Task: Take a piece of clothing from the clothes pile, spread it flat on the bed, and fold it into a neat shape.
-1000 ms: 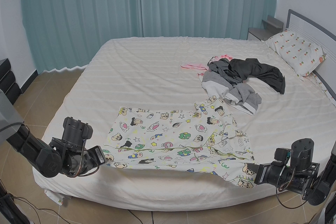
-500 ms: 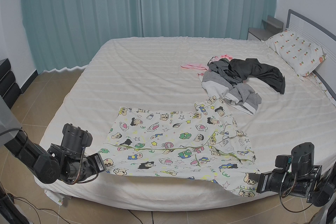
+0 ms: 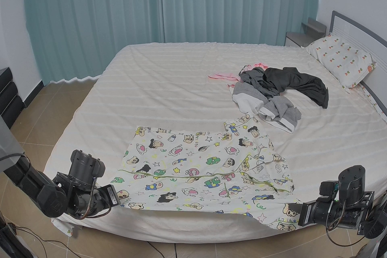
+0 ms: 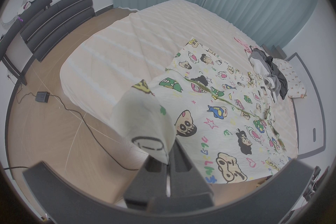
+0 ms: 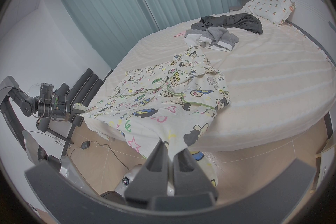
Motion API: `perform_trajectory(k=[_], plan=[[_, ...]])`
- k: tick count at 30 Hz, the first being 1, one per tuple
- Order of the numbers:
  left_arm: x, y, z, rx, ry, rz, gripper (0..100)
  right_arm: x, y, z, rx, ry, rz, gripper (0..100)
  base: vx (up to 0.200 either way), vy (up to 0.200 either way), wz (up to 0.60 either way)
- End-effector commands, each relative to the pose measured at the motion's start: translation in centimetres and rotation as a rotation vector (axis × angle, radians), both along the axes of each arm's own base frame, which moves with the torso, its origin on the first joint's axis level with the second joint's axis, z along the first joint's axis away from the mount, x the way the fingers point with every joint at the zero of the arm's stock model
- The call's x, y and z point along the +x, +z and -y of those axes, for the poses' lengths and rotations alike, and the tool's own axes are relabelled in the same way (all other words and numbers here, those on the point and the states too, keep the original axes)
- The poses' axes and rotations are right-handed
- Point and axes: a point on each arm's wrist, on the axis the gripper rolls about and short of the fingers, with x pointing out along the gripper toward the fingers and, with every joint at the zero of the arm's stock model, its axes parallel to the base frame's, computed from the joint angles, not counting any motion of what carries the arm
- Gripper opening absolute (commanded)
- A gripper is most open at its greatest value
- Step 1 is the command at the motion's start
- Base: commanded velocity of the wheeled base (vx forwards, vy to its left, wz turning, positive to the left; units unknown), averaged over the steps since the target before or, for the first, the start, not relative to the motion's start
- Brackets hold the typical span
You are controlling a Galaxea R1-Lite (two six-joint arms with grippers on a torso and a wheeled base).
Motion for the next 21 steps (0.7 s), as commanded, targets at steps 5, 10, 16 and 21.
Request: perform_trajectory(k=[5, 10, 16, 21], plan=[[2.1, 0.0, 0.7, -0.009, 0.004, 0.023, 0, 1.3, 0.0, -0.6, 0.003, -0.006, 0.007, 0, 0.000, 0.000, 0.00], [4.5, -1.6, 0.9, 0.003, 0.026, -0.002, 0, 3.4, -0.4, -1.4, 0.004, -0.018, 0.010, 0, 0.000, 0.000, 0.00], [7.2, -2.8, 0.7, 0.010, 0.047, -0.001, 0, 5.1, -0.9, -1.6, 0.003, -0.046, 0.007, 0, 0.000, 0.000, 0.00], [9.0, -3.3, 1.1, 0.012, 0.042, 0.016, 0, 6.3, -1.1, -1.4, 0.005, -0.077, 0.009, 0, 0.000, 0.000, 0.00]])
